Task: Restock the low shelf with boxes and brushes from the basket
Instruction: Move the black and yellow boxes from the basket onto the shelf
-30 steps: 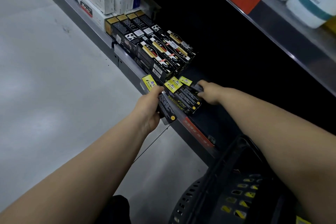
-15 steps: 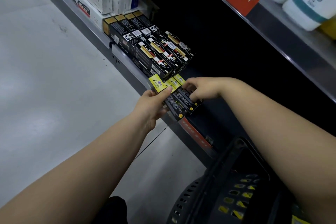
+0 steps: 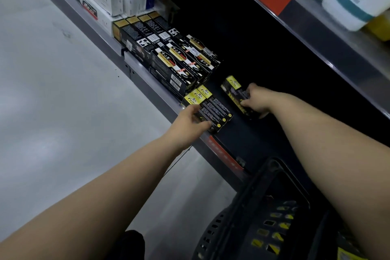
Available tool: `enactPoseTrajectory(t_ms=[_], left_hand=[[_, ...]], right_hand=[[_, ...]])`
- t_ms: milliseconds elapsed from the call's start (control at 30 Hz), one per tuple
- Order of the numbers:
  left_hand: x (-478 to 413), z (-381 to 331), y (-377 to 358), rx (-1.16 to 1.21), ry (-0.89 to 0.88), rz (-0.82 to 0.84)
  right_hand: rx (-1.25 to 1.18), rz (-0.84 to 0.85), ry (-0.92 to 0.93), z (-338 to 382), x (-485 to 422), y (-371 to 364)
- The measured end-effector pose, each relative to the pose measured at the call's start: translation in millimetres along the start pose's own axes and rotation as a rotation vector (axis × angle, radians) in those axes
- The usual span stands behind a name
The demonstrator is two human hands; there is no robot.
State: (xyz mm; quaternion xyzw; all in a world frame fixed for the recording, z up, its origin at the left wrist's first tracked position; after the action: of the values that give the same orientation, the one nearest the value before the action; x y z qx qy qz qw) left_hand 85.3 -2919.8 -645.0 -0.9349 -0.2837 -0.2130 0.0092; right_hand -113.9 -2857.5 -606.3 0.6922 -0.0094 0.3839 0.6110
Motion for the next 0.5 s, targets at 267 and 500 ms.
enactPoseTrajectory(t_ms=[267, 500], left_hand=[[-2, 12, -22, -0.09, 0.038, 0.118], [14, -2, -20, -0.078, 0.017, 0.151]], right_hand=[[0.161, 0.049, 0.127, 37, -17, -49], [0.222, 0.043, 0.112, 37, 3, -29]])
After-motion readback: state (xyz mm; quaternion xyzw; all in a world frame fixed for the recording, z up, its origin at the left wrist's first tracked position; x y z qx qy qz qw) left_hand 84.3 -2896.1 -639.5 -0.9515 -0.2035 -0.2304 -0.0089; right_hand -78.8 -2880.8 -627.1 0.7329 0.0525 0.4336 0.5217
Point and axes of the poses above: each hand's wrist, its own x-axis away from the middle knuckle, its own y-axis out of the back of the hand, z = x × y, the point moved 10 cm from there along -x, towards the middle knuckle, and after that the axes turned 2 degrees about -x, right-handed, at the moved point
